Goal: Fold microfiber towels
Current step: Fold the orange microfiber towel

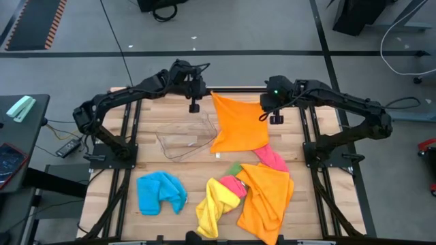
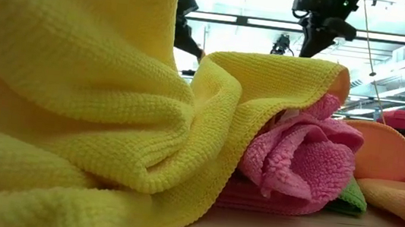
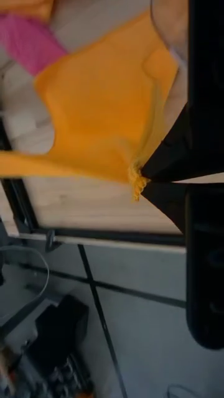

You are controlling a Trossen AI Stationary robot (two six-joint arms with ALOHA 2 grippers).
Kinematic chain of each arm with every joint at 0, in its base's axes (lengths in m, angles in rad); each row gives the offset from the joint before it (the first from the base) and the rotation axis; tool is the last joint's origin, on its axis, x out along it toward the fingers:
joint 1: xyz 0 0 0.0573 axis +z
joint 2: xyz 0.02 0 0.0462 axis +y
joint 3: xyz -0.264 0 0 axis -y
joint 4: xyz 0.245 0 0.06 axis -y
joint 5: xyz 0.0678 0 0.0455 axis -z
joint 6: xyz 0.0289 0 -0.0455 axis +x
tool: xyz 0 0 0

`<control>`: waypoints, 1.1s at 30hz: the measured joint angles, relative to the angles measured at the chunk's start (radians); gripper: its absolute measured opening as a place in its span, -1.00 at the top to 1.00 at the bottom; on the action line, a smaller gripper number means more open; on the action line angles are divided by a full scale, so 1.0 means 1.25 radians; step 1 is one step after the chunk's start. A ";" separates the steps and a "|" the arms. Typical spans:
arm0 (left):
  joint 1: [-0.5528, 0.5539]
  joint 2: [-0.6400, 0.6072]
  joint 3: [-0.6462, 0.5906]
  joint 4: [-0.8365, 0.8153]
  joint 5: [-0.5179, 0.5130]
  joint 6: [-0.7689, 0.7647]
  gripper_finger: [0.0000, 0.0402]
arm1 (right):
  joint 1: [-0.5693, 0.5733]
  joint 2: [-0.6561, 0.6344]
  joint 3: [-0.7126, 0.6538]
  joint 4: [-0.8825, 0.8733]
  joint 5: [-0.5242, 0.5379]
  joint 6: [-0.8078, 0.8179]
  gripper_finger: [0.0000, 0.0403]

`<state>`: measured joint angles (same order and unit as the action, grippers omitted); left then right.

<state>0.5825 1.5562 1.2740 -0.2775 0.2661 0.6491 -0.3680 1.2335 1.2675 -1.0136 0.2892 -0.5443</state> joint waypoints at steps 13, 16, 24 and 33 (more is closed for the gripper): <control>-0.098 0.000 0.021 0.068 0.000 0.047 0.95 | 0.141 -0.001 0.164 -0.297 0.081 0.287 0.95; -0.123 0.000 0.047 0.068 0.000 0.051 0.95 | 0.205 -0.001 0.234 -0.355 0.077 0.375 0.95; -0.203 0.000 0.120 0.069 0.000 0.034 0.91 | 0.378 -0.001 0.387 -0.446 0.069 0.525 0.95; -0.312 -0.001 0.223 0.057 0.001 -0.018 0.90 | 0.513 -0.007 0.537 -0.446 0.015 0.586 0.95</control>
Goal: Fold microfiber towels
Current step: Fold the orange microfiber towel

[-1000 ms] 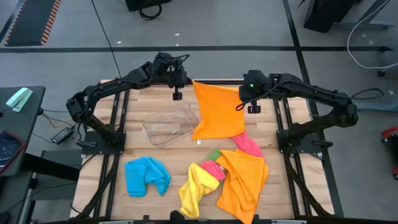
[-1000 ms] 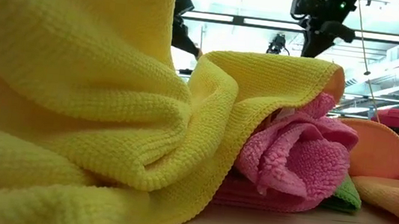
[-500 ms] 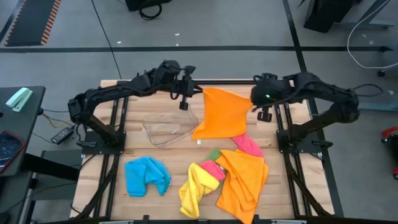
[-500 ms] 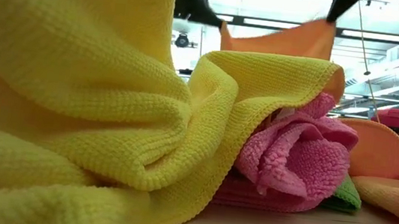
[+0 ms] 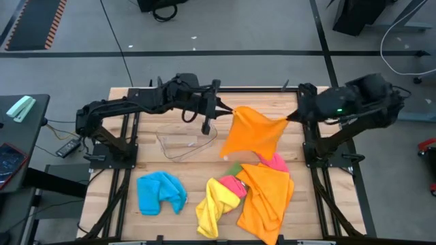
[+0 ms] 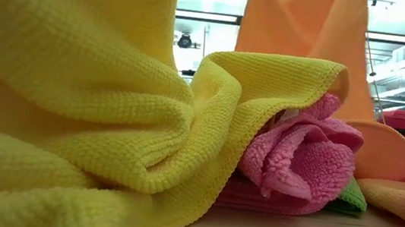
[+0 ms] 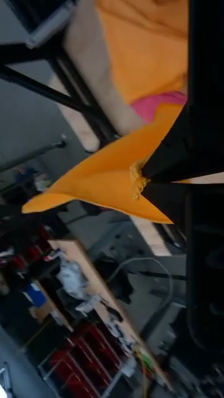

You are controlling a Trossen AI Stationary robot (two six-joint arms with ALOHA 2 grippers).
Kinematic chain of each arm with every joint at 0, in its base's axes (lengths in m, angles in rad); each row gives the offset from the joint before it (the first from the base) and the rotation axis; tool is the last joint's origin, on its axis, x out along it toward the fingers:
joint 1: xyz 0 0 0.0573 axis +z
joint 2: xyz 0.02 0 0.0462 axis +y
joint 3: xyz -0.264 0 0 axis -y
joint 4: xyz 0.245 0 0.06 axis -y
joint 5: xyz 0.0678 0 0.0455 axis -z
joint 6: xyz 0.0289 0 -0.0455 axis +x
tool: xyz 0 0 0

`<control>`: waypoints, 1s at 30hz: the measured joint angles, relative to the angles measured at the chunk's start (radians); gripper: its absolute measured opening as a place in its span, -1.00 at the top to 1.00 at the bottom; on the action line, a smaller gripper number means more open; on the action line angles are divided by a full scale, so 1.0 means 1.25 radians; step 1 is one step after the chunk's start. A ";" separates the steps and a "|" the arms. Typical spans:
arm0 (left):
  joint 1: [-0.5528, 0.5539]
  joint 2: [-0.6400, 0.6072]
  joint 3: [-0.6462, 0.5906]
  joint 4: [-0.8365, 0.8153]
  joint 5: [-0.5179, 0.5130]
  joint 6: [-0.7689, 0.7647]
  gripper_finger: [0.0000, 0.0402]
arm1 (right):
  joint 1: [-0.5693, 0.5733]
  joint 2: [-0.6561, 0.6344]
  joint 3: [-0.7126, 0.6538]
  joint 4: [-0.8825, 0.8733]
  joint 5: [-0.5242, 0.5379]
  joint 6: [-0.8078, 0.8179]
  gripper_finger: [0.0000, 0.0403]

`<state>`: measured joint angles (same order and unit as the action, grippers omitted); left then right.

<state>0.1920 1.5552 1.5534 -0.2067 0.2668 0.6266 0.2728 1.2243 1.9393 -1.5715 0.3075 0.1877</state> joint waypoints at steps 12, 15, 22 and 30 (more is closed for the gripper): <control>-0.140 0.003 0.084 -0.018 0.000 -0.053 0.93 | 0.100 -0.003 0.095 0.000 -0.276 0.030 0.95; -0.170 0.018 0.083 0.001 0.000 -0.057 0.90 | 0.104 -0.008 0.096 0.000 -0.313 0.039 0.95; -0.218 0.049 0.085 0.149 0.000 -0.077 0.96 | 0.104 -0.013 0.096 0.007 -0.425 0.036 0.95; -0.225 0.050 0.084 0.288 -0.001 -0.138 0.90 | 0.104 -0.032 0.096 0.039 -0.529 0.015 0.95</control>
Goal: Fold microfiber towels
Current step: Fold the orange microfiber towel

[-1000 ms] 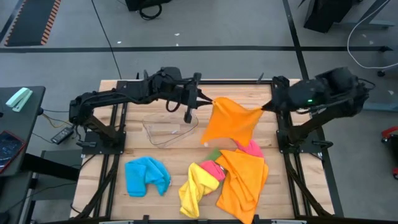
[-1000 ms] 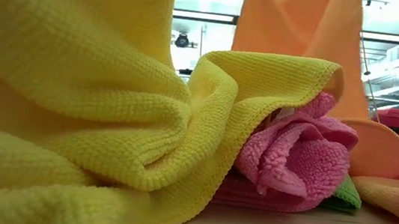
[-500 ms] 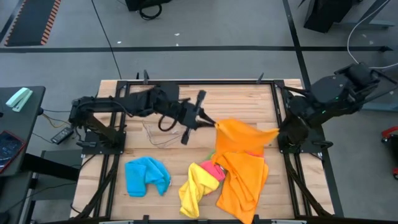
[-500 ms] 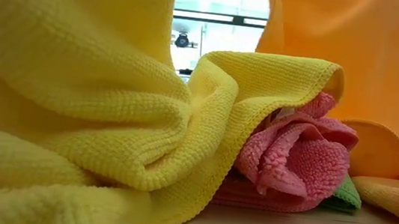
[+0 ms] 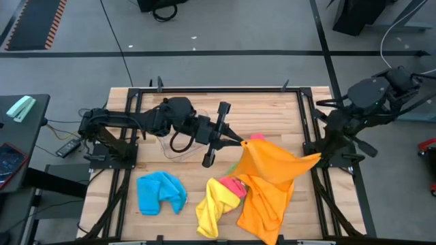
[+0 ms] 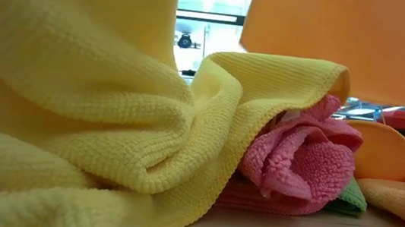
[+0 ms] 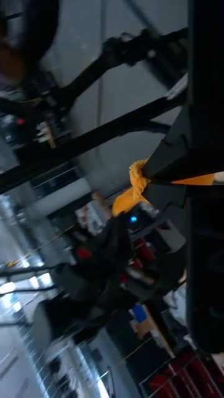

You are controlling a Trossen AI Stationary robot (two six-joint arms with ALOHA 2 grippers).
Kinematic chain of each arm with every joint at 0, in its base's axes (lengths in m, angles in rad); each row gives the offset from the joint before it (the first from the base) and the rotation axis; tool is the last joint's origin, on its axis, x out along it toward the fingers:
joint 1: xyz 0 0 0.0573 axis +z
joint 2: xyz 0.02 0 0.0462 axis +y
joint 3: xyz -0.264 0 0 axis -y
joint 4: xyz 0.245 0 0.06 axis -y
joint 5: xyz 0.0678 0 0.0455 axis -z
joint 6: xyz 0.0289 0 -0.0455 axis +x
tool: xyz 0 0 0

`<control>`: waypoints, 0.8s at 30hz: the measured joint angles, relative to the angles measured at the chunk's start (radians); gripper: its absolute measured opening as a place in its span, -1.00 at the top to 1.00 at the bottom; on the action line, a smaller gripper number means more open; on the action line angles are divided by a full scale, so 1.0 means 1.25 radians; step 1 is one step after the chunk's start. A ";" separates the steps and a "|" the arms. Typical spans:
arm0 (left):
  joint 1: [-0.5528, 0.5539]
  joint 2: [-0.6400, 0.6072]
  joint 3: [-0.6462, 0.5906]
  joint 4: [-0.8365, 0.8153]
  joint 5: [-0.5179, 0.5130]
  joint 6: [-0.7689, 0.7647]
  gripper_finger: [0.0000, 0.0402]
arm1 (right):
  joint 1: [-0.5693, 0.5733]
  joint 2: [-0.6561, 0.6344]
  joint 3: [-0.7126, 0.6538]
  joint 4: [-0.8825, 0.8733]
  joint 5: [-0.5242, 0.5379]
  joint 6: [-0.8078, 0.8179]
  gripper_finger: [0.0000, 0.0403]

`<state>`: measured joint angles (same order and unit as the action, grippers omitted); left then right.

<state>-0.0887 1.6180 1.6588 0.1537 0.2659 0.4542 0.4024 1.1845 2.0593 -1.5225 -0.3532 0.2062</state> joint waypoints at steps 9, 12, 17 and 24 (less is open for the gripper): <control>0.000 0.002 0.000 0.071 0.000 -0.069 0.92 | 0.000 -0.032 0.000 0.000 0.011 -0.001 0.95; -0.004 0.010 0.000 0.054 0.000 -0.089 0.87 | 0.000 -0.035 0.000 0.000 0.029 0.001 0.95; -0.032 0.040 -0.001 0.042 -0.002 -0.086 0.92 | 0.000 -0.026 -0.004 -0.003 0.039 0.020 0.95; -0.090 0.043 -0.001 0.045 -0.025 -0.082 0.92 | 0.000 0.013 -0.005 0.018 -0.028 0.017 0.95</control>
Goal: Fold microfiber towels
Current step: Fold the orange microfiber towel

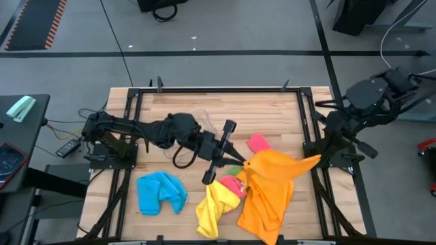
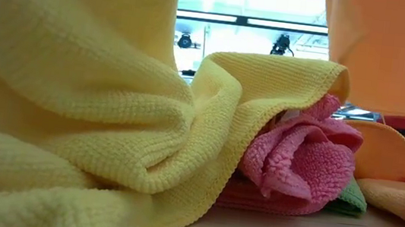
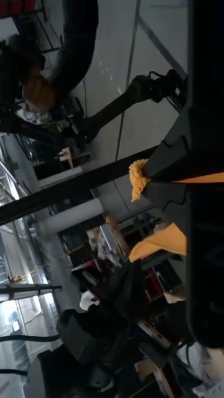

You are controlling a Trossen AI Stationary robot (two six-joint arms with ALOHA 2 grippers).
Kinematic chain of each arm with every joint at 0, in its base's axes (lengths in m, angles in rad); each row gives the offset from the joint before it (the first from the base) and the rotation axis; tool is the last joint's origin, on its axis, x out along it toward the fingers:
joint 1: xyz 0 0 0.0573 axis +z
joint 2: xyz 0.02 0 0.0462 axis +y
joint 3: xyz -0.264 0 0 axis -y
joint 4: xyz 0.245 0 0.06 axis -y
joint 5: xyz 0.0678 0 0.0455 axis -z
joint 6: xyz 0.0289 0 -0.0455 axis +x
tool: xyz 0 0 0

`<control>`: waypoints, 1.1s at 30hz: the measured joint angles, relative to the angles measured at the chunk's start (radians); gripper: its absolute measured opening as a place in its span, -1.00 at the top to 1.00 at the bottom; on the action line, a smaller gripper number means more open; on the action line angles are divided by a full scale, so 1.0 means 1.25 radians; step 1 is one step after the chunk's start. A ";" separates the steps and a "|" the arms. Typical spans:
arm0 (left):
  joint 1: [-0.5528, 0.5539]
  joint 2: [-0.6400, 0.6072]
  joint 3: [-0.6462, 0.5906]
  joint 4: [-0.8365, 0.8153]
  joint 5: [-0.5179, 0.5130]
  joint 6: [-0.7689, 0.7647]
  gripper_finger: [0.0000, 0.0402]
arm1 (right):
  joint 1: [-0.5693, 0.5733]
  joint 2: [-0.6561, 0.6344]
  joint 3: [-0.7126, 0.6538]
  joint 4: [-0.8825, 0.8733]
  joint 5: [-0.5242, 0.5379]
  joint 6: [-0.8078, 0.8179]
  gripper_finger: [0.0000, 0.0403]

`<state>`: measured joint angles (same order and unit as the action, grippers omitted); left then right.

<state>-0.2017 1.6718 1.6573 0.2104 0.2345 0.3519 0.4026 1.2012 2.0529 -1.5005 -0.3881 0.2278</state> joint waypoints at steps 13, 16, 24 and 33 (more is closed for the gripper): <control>-0.074 0.000 0.000 -0.058 -0.075 0.046 0.95 | 0.095 0.019 0.000 0.014 0.093 0.042 0.95; -0.059 0.000 0.000 -0.098 -0.096 0.051 0.90 | 0.093 0.023 0.000 -0.024 0.185 0.069 0.95; 0.044 0.000 0.000 -0.249 -0.105 0.052 0.93 | 0.069 0.032 -0.099 -0.056 0.315 0.082 0.95; 0.190 0.000 0.000 -0.328 -0.104 0.056 0.87 | -0.038 0.033 -0.308 -0.057 0.407 -0.023 0.95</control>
<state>0.0362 1.6718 1.6577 -0.2001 0.1040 0.4225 0.3546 1.2427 1.6681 -1.5711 0.1206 0.1992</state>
